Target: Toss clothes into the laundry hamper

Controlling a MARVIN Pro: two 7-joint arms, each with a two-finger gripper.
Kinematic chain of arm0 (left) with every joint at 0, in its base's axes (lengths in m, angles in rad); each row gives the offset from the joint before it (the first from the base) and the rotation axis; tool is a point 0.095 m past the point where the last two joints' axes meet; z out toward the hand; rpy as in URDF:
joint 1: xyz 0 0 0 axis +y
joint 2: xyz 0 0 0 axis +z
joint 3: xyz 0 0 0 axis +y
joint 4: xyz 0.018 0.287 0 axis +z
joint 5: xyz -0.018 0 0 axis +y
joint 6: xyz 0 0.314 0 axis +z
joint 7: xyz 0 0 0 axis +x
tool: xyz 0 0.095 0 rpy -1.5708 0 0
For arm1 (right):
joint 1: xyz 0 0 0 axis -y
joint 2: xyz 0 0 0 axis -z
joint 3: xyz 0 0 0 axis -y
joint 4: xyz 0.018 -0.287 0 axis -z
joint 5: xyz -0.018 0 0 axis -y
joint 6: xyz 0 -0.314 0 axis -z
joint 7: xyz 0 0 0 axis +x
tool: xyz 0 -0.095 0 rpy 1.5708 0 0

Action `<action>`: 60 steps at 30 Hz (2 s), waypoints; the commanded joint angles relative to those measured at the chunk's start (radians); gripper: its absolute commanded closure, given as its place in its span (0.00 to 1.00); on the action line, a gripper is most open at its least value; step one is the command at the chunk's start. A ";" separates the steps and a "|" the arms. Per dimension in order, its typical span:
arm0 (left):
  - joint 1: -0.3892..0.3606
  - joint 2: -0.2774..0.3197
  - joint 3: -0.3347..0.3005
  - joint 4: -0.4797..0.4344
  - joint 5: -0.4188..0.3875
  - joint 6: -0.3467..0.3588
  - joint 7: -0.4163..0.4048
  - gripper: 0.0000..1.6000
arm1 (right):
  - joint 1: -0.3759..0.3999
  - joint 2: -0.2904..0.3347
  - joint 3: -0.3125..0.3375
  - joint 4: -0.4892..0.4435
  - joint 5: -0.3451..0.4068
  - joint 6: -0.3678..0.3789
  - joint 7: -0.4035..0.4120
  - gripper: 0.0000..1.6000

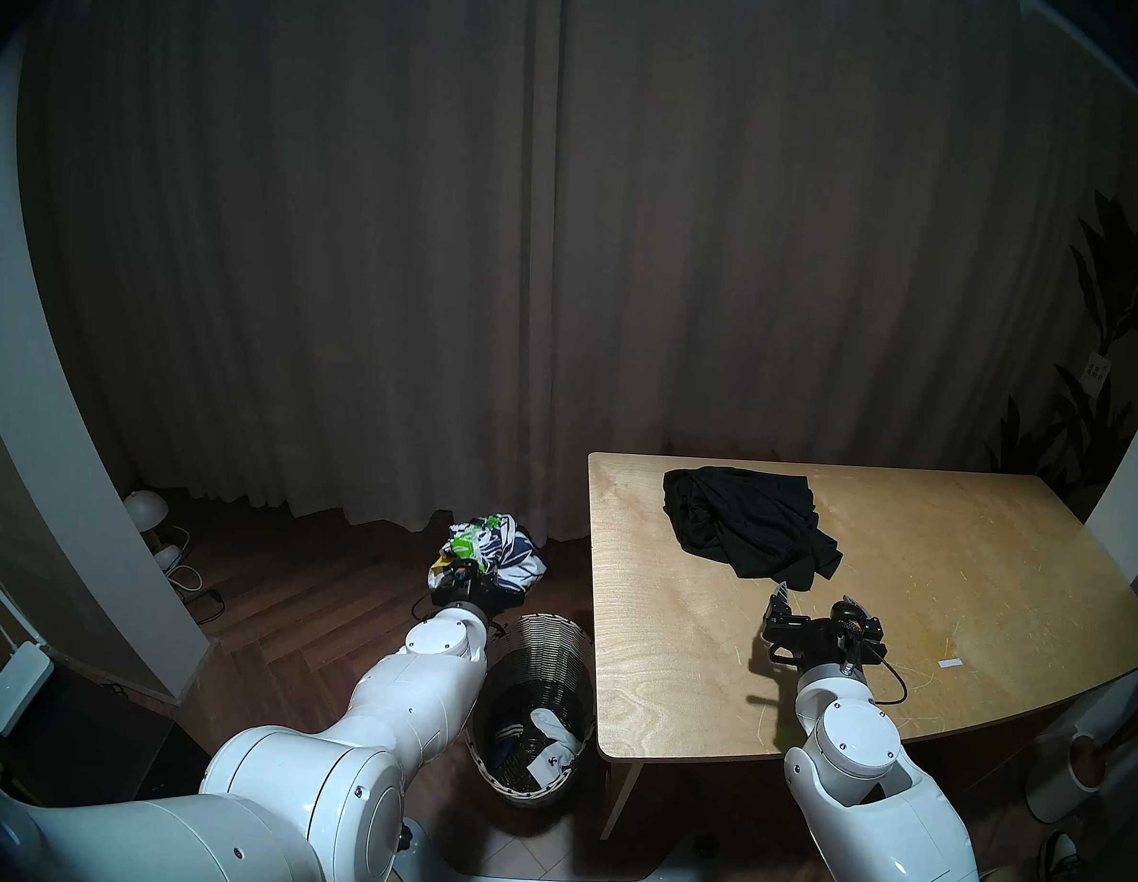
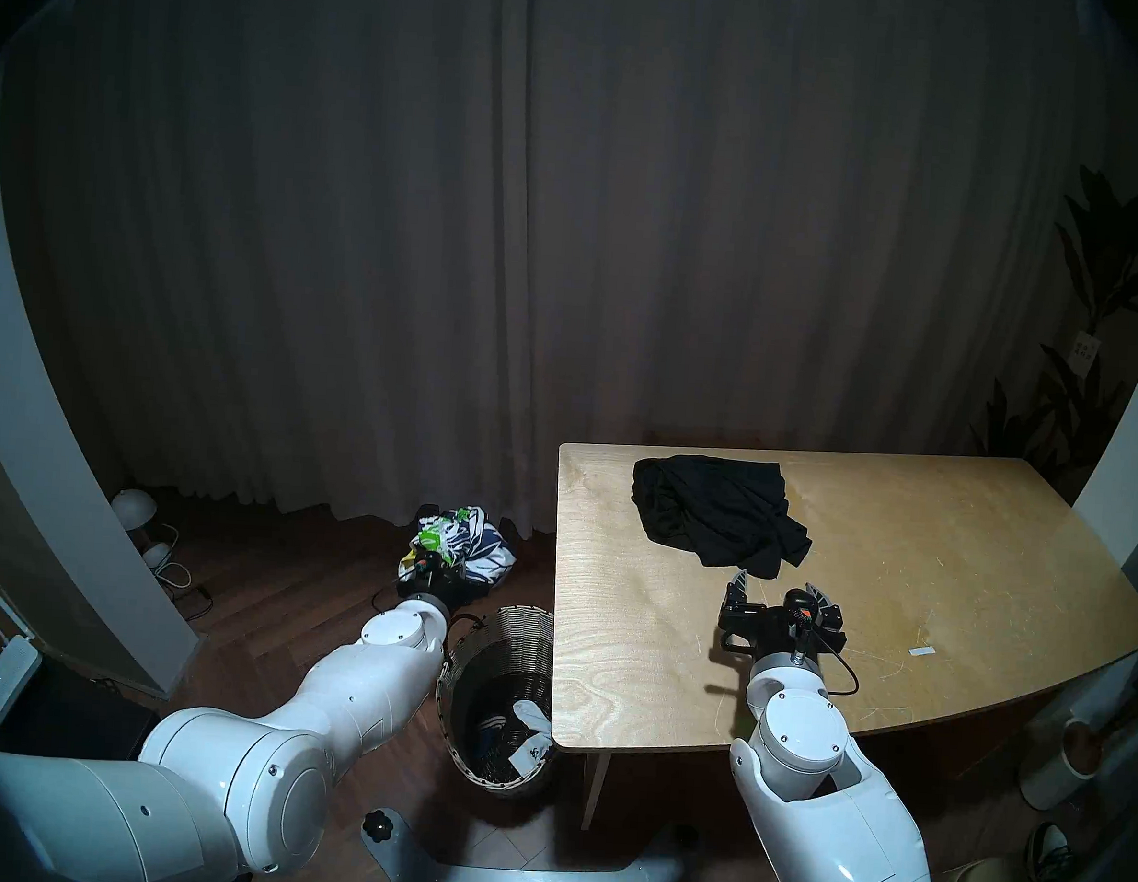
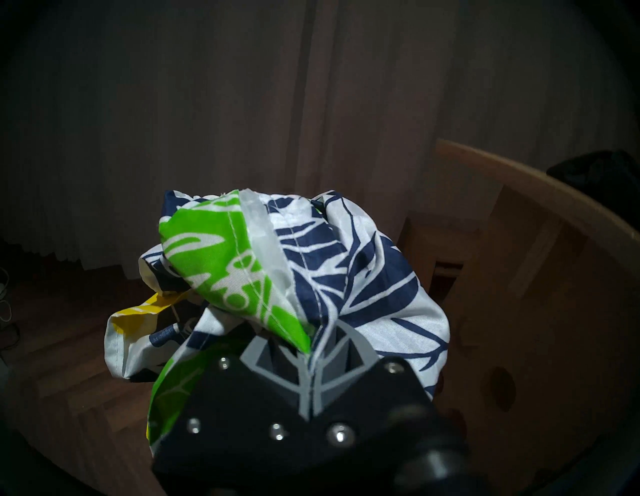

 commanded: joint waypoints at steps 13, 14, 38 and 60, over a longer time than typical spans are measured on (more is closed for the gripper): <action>-0.099 0.001 0.072 0.148 0.062 0.112 -0.054 1.00 | 0.009 -0.002 0.002 -0.018 -0.002 -0.008 -0.003 0.00; -0.100 -0.002 0.074 0.151 0.064 0.120 -0.054 1.00 | 0.010 -0.002 0.002 -0.018 -0.002 -0.008 -0.003 0.00; -0.118 -0.036 0.091 0.157 0.081 0.214 -0.073 1.00 | 0.011 -0.002 0.001 -0.015 -0.002 -0.007 -0.003 0.00; -0.121 -0.057 0.091 0.155 0.089 0.223 -0.087 0.00 | 0.012 -0.002 0.001 -0.015 -0.002 -0.007 -0.003 0.00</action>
